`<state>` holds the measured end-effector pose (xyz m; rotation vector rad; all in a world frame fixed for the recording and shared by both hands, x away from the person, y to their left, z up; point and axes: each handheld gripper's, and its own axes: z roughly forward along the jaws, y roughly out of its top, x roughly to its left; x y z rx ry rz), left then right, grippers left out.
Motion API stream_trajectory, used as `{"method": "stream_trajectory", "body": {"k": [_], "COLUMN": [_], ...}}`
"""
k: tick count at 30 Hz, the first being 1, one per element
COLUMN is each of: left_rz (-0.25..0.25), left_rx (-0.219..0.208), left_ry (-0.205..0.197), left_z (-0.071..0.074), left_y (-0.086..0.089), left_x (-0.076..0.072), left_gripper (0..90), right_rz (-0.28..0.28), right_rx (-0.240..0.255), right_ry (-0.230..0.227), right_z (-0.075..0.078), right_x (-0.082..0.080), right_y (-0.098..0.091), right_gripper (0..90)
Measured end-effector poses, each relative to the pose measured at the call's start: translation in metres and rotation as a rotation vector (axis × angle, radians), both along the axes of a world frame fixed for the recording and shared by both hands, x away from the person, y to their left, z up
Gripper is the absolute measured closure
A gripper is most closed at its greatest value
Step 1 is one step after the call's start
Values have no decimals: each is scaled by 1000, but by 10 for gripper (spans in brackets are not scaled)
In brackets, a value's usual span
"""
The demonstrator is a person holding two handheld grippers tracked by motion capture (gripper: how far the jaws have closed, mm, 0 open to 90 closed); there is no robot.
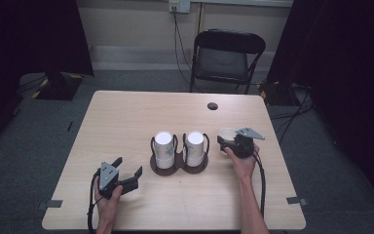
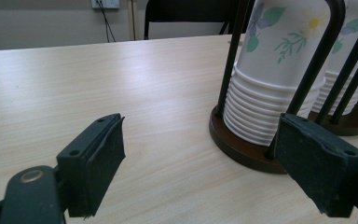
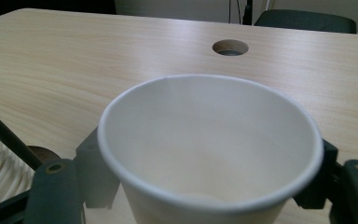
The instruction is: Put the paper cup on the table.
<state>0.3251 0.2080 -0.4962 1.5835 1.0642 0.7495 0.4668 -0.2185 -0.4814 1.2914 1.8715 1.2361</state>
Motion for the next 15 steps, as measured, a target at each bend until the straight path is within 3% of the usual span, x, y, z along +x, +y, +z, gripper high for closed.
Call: {"method": "stream_trajectory", "body": {"k": [15], "left_rz": [2], "left_rx": [-2], "left_ry": [8], "left_z": [0], "left_y": [0], "left_x": [1], "left_gripper": [158], "right_rz": [20], "right_rx": [-35], "right_ry": [25], "right_z": [-3], "right_x": [-5], "right_y": [1], "right_gripper": [283]}}
